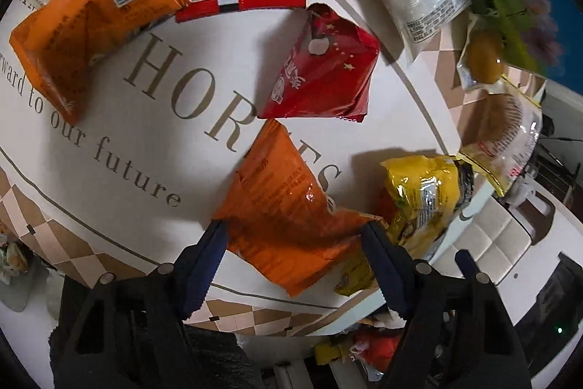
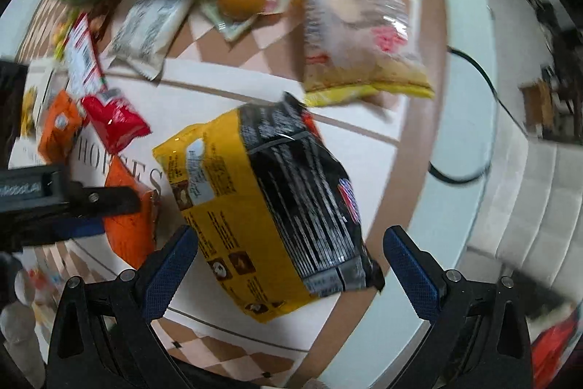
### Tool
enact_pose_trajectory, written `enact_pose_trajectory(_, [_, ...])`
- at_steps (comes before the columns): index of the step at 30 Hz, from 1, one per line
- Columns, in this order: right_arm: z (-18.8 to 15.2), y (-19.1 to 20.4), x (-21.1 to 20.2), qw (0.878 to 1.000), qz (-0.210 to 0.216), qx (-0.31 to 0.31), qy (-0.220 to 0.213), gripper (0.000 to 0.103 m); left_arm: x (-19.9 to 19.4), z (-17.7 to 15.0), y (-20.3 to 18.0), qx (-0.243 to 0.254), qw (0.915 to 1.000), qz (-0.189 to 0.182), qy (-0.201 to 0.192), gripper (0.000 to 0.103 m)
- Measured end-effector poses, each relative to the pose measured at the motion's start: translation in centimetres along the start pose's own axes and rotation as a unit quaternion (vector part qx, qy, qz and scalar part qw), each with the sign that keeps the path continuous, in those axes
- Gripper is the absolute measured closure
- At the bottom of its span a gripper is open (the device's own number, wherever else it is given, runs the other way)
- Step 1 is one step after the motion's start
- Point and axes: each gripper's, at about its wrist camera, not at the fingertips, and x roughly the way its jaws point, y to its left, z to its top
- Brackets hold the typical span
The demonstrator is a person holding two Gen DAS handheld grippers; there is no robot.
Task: Organize snacks
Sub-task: 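Grasp the orange chip bag with left tool while right tool grasps yellow-black noodle pack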
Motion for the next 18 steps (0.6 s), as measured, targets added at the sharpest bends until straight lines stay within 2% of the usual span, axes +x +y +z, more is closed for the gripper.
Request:
enact_pose_trajectory(5, [1.1,0.7,2.7,0.999,0.008,-0.042,0.030,0.000,-0.3,-0.2,-1.2,0.018,0.9993,0.031,-0.014,0.028])
enact_pose_trajectory(9, [1.3,1.1,4.8,0.998,0.004,-0.045,0.044,0.000,0.0,-0.5,-1.4,0.059,0.9942,0.084,-0.030,0.028])
enact_pose_trajectory(14, [0.5,1.3,6.3,0.998,0.007,0.018,0.058,0.002,-0.2,-1.0,-0.6,0.093,0.9879,0.117,-0.042,0.028])
enact_pose_trajectory(18, [-0.9,-1.0,7.9,0.992,0.033,0.084,0.084,0.002,-0.5,-1.7,-1.0,0.135,0.9800,0.135,-0.056,0.028])
